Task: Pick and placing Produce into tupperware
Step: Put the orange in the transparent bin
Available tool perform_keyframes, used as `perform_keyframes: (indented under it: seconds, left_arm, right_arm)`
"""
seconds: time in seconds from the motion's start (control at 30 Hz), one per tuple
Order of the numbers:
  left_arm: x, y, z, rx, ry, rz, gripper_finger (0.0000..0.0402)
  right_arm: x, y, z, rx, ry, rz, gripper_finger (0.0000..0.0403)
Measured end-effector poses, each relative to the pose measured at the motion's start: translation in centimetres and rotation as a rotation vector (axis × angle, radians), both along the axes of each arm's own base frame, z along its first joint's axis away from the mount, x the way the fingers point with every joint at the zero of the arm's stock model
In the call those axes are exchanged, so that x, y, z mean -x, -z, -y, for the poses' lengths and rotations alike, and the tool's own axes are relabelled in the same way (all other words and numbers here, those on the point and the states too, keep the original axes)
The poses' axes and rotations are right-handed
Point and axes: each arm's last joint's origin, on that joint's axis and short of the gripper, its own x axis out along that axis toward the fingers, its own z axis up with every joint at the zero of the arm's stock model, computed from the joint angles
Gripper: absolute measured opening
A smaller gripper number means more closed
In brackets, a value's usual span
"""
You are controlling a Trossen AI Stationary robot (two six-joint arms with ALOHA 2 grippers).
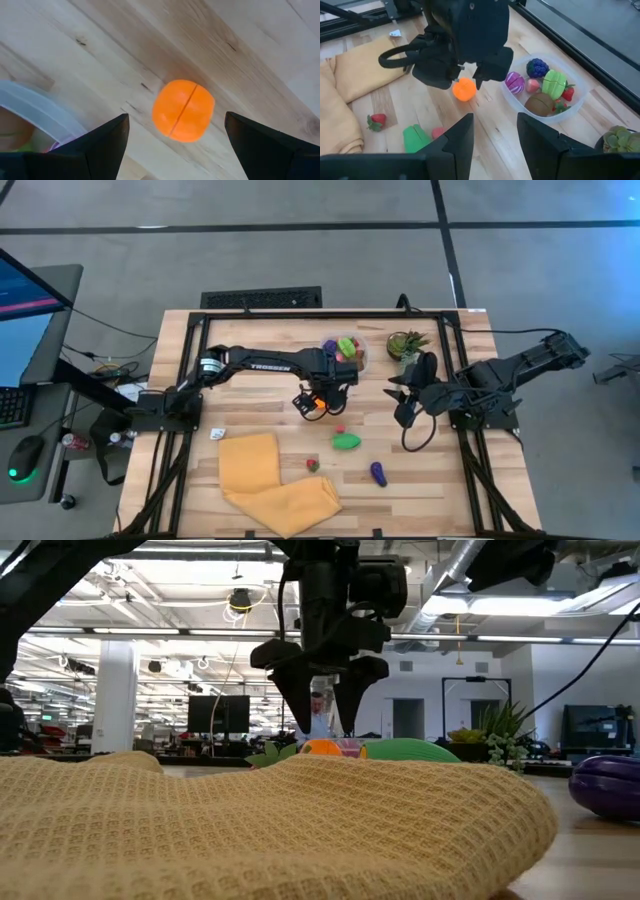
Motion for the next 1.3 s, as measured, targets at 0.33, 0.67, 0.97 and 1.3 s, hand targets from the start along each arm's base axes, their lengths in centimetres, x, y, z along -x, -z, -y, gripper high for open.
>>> perform_keyframes:
  seconds: [0.33,0.67,0.97,1.3]
  left_arm:
    - [-0.1,0.0,0.1,0.000,0.114,0.009,0.0320]
    - [0.0,0.9,0.1,0.015,0.134,0.008,0.0320]
    - [0.8,3.2,0.2,-0.038,0.113,-0.053,0.0320]
    - [0.7,3.5,0.1,-0.040,0.100,-0.028,0.0320]
  right_arm:
    - [0.0,0.0,0.0,0.000,0.000,0.000,0.0172]
    - [0.0,0.0,0.0,0.002,0.002,0.001,0.0172]
    - [0.0,0.0,0.0,0.002,0.002,0.001,0.0172]
    - [0.0,0.0,0.0,0.002,0.003,0.001,0.0173]
